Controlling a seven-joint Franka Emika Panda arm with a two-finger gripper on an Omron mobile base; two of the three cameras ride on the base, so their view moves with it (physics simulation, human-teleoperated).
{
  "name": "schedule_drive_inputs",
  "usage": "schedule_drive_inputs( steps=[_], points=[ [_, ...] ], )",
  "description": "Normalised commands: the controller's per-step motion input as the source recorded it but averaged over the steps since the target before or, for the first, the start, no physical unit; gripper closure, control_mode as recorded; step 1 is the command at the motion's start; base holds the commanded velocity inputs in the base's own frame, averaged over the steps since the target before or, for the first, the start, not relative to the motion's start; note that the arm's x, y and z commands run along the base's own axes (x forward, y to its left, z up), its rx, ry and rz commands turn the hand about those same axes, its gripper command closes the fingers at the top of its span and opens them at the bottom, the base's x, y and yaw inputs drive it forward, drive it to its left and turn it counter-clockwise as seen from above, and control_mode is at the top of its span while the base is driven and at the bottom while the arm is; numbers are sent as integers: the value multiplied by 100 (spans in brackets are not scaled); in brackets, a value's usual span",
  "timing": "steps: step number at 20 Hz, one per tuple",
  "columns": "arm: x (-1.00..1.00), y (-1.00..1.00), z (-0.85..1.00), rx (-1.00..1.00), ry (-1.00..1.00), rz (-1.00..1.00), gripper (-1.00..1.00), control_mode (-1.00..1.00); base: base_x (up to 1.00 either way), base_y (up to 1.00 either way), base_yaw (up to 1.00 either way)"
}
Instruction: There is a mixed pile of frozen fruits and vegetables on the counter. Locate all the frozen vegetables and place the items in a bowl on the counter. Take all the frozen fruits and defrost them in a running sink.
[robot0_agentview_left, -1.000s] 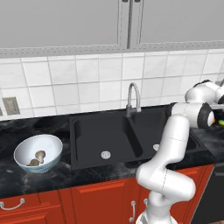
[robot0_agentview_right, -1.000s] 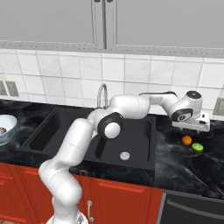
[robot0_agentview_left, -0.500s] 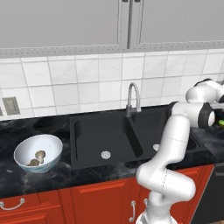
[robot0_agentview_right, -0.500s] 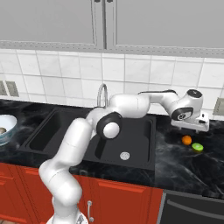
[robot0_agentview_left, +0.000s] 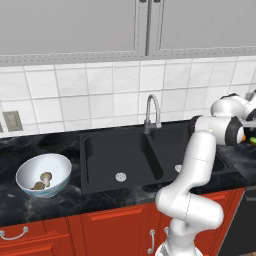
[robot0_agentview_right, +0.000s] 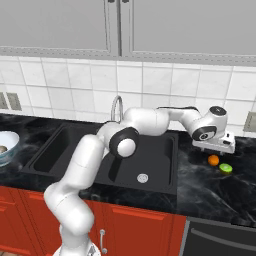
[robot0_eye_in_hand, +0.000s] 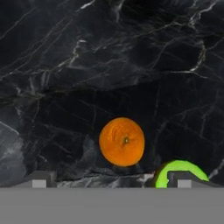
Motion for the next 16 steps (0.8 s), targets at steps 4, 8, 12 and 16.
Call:
schedule_drive_inputs(
  steps=[4,8,12,16],
  points=[
    [15,0,-4,0,0,-1,-100,-100,0,0,0],
    [9,-8,-3,0,0,-1,-100,-100,0,0,0],
    [8,-13,-14,0,0,-1,-100,-100,0,0,0],
    [0,-13,-3,0,0,0,-100,-100,0,0,0]
  ],
)
